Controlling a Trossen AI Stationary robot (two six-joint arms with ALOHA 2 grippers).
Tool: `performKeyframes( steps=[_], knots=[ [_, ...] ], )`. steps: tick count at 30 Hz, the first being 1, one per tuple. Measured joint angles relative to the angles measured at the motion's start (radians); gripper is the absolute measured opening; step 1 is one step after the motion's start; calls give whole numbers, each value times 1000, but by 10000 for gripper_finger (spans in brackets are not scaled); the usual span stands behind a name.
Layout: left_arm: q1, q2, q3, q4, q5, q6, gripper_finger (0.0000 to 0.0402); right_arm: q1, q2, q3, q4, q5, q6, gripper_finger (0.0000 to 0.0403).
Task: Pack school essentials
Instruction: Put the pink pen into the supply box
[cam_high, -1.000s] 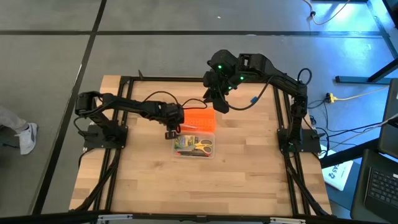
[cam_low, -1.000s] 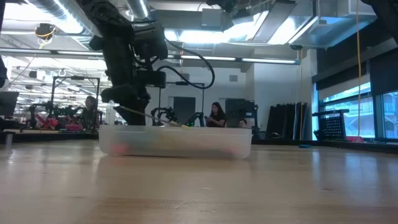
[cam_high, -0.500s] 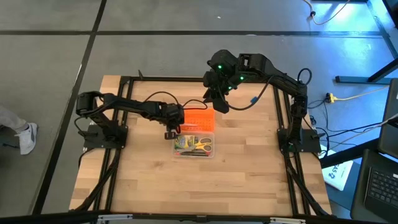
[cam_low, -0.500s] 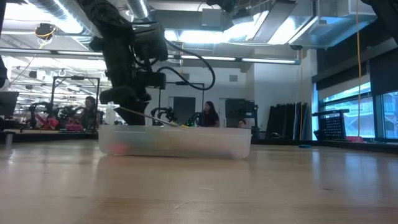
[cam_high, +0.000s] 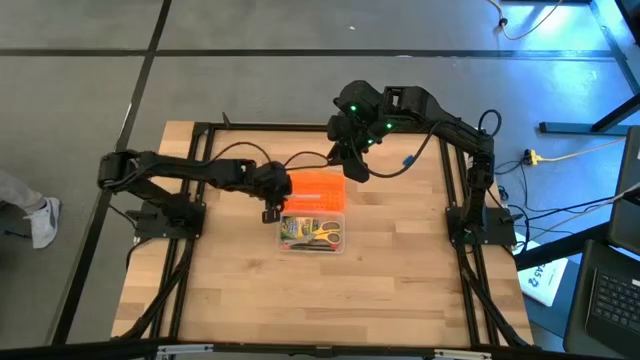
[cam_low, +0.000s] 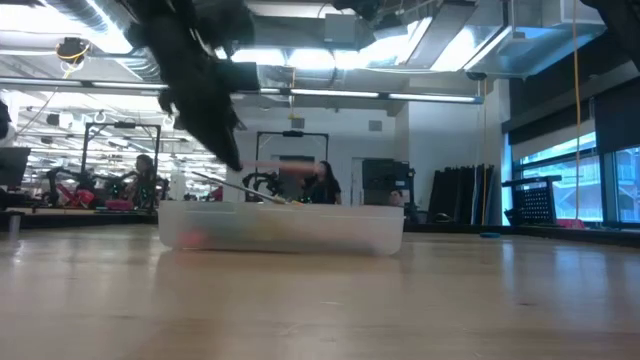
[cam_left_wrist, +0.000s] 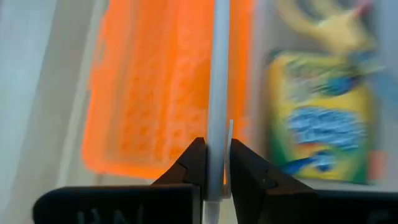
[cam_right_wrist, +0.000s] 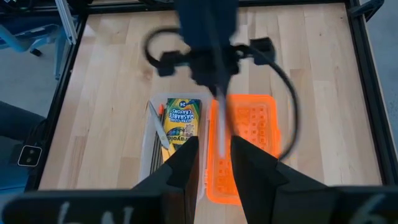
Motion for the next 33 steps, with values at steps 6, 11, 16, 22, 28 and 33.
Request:
performKeyframes(
  steps=[6, 11, 16, 22, 28, 33],
  knots=[
    [-104, -46, 0, 2, 3, -47, 39, 0, 0, 0, 0, 0, 0, 94],
    [-203, -34, 0, 7, 4, -117, 37, 0, 0, 0, 0, 1, -1, 94],
    [-288, -23, 0, 9, 1, -187, 39, 0, 0, 0, -1, 1, -67, 94],
    [-347, 22, 0, 52, 1, -256, 39, 0, 1, 0, -2, 1, -106, 94],
    [-381, 66, 0, 107, 30, -289, 39, 0, 1, 0, -3, 1, -105, 94],
    [-407, 93, 0, 138, 61, -323, 39, 0, 1, 0, -3, 1, -105, 94]
  ],
)
